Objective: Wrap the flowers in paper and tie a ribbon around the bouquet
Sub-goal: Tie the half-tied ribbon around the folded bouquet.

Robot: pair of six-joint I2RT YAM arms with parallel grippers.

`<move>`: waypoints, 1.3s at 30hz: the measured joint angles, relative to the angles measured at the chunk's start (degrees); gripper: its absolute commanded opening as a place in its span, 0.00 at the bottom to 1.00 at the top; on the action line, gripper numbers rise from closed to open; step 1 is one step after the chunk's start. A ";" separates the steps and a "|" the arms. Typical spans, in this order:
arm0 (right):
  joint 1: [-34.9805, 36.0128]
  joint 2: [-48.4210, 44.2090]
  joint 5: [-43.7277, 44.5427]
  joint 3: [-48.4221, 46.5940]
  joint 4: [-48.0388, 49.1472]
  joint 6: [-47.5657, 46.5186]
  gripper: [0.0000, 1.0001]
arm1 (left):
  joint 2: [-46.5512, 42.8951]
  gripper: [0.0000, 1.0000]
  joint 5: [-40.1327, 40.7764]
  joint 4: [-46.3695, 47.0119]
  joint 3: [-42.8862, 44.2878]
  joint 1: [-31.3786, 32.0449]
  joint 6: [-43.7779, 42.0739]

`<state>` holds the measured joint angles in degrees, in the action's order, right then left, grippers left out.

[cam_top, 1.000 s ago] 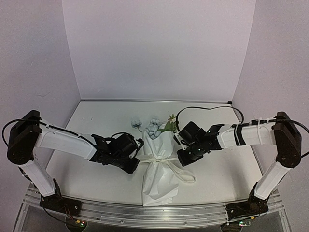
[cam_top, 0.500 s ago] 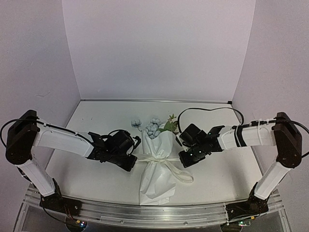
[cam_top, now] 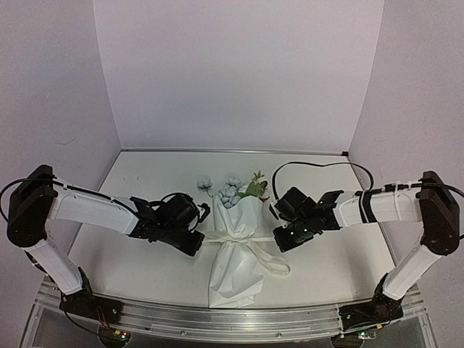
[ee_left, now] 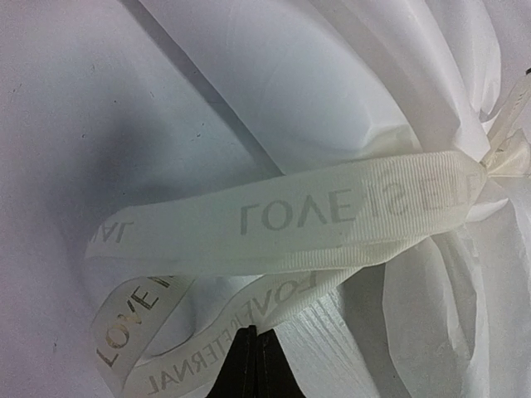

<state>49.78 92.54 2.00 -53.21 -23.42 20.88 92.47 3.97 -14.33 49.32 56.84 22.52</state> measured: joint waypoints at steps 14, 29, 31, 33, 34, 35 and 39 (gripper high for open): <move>-0.79 -0.16 -1.45 0.09 -2.02 0.24 0.00 | -3.90 0.32 -4.49 -0.54 -0.29 -0.98 0.03; -0.79 -0.14 -1.66 -0.70 -3.21 0.27 0.00 | -11.78 0.48 -2.86 -0.61 -3.04 -11.42 9.28; -0.79 -0.14 -1.66 -0.70 -3.23 0.24 0.00 | -12.34 0.49 -4.23 -0.48 -3.06 -13.56 11.46; -0.79 -0.14 -1.66 -0.70 -3.24 0.24 0.00 | -12.35 0.49 -6.18 -0.32 -3.15 -14.04 13.05; -0.79 -0.14 -1.66 -0.70 -3.24 0.24 0.00 | -12.32 0.48 -7.06 -0.15 -3.31 -14.01 13.63; -0.79 -0.14 -1.66 -0.70 -3.24 0.24 0.00 | -12.20 0.47 -7.69 -0.11 -3.39 -13.99 13.85; -0.79 -0.14 -1.64 -0.70 -3.26 0.25 0.00 | -8.18 0.43 -11.43 1.79 -3.29 -13.88 13.72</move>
<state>48.99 92.40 0.35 -53.91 -26.68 21.13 84.29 -7.46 -12.54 46.03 42.96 36.25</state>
